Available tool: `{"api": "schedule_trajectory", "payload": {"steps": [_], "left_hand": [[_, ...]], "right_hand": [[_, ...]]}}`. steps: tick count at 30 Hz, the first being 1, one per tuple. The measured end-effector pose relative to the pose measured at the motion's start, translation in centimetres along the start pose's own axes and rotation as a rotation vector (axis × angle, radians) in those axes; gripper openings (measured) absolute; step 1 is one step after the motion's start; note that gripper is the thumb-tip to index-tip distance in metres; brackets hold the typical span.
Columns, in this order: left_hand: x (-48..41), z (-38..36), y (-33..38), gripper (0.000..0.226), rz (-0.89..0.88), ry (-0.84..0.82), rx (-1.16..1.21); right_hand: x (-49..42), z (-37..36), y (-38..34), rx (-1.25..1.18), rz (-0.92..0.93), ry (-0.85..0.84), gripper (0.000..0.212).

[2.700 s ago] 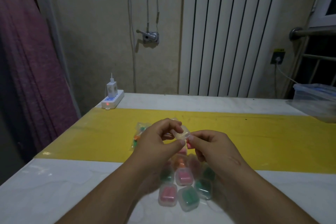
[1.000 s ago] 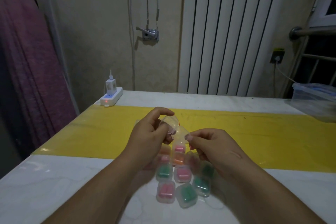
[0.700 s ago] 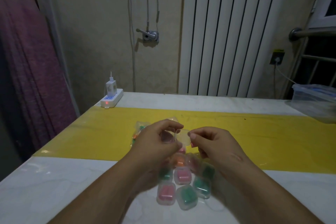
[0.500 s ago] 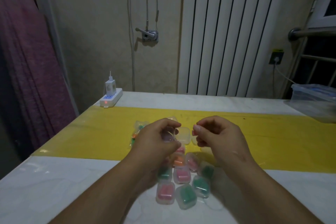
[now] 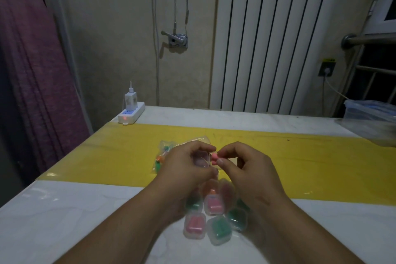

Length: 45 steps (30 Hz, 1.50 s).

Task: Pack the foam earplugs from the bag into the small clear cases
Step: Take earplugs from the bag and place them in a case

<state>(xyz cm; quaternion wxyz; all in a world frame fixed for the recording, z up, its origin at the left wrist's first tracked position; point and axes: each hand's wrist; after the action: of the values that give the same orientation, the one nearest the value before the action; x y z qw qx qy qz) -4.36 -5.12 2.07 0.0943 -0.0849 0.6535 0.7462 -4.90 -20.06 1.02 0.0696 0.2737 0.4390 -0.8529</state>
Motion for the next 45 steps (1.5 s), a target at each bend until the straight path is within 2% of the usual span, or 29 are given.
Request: {"api": "schedule_trajectory", "payload": {"steps": [4, 9, 11, 16, 21, 25, 28, 31, 35, 43, 45], "left_hand": [[-0.4, 0.2, -0.4, 0.040, -0.016, 0.011, -0.031], [-0.8, 0.3, -0.7, 0.041, 0.015, 0.020, -0.029], [-0.8, 0.3, -0.8, 0.042, 0.028, 0.025, -0.021], [-0.7, 0.3, -1.0, 0.045, 0.064, 0.009, 0.007], [-0.2, 0.2, -0.7, 0.060, 0.145, -0.025, 0.182], [-0.8, 0.9, -0.5, 0.021, 0.204, -0.057, 0.303], [-1.3, 1.0, -0.4, 0.008, 0.209, -0.076, 0.358], [-1.3, 1.2, -0.9, 0.021, 0.171, -0.137, 0.343], [-1.5, 1.5, -1.6, 0.017, 0.132, -0.161, 0.299], [-1.4, 1.5, -1.4, 0.034, 0.089, -0.137, 0.252], [-1.4, 1.4, -1.5, 0.031, 0.100, -0.136, 0.212]], "right_hand": [[-0.1, -0.2, 0.2, 0.082, 0.083, 0.059, 0.004], [-0.3, -0.5, 0.6, 0.112, 0.025, 0.060, 0.011], [-0.2, -0.6, 0.5, 0.052, -0.006, 0.071, 0.005], [-0.1, -0.5, 0.4, -0.087, -0.133, 0.069, 0.019], [-0.3, -0.5, 0.3, -0.310, -0.274, 0.017, 0.016], [-0.6, -0.3, 0.4, -0.405, -0.317, 0.074, 0.009], [-0.5, -0.3, 0.3, -0.462, -0.348, 0.090, 0.010], [-0.5, -0.2, 0.2, -0.473, -0.353, 0.080, 0.011], [-0.5, -0.1, 0.0, -0.454, -0.361, 0.076, 0.010], [-0.2, -0.1, -0.6, -0.541, -0.396, 0.036, 0.009], [-0.2, -0.1, -0.6, -0.553, -0.404, 0.035, 0.009]]}}
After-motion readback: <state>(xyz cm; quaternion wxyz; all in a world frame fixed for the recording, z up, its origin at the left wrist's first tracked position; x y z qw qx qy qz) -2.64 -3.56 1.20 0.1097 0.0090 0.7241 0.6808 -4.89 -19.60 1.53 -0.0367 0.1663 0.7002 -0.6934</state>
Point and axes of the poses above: each hand's wrist, its own x-axis away from the middle knuckle, its own z-axis out of the back of the hand, y = z × x, and after that the axes turned 6 degrees about y, right-handed
